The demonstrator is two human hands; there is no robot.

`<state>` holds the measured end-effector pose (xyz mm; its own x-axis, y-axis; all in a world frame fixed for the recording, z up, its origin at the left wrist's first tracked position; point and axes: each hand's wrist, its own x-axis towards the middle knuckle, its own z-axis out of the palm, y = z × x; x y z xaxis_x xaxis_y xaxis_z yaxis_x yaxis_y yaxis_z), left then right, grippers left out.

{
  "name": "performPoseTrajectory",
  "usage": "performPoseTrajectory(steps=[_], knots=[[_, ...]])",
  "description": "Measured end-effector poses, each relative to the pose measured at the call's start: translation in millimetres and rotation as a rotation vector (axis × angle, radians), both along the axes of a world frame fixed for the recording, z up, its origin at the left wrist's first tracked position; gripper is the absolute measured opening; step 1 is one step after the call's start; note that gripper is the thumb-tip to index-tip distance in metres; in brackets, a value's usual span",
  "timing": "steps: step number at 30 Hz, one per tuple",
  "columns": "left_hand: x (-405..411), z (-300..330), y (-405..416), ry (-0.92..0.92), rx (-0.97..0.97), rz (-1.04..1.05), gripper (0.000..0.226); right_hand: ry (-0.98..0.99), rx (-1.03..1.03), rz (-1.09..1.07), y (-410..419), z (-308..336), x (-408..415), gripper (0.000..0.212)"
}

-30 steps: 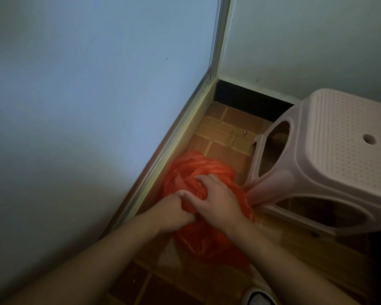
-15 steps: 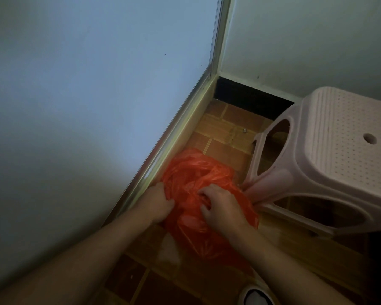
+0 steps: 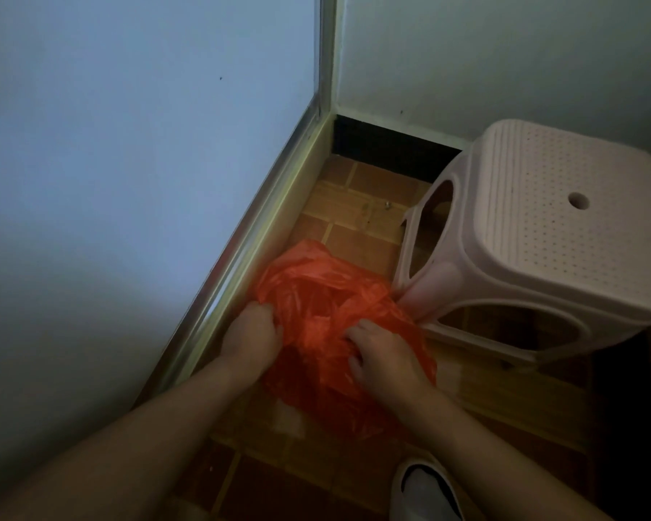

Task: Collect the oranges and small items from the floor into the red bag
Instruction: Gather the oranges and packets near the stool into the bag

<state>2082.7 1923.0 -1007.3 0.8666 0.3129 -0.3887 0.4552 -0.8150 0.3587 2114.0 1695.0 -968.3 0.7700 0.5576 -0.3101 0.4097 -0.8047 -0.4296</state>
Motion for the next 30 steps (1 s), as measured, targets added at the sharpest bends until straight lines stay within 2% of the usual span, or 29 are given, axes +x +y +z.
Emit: performPoseTrajectory(steps=[3, 10, 14, 17, 26, 30], knots=[[2.6, 12.1, -3.8, -0.081, 0.014, -0.04, 0.011, -0.009, -0.003, 0.001, 3.4, 0.9, 1.4, 0.035], [2.4, 34.1, 4.7, -0.256, 0.016, -0.098, 0.035, -0.034, 0.07, -0.048, 14.7, 7.4, 14.1, 0.038], [0.4, 73.5, 7.7, -0.413, -0.083, 0.067, 0.043, -0.076, 0.134, -0.163, 14.8, 39.4, 28.2, 0.036], [-13.0, 130.7, -4.9, -0.483, -0.18, 0.216, 0.046, -0.045, 0.171, -0.267, 6.9, 84.1, 26.9, 0.032], [-62.8, 337.1, -38.7, -0.436, -0.269, 0.238, 0.038, 0.086, 0.32, -0.519, -14.8, 282.8, -20.2, 0.024], [-84.1, 428.9, -41.6, -0.425, -0.29, 0.223, 0.03, 0.117, 0.363, -0.557, -14.5, 380.2, -37.6, 0.022]])
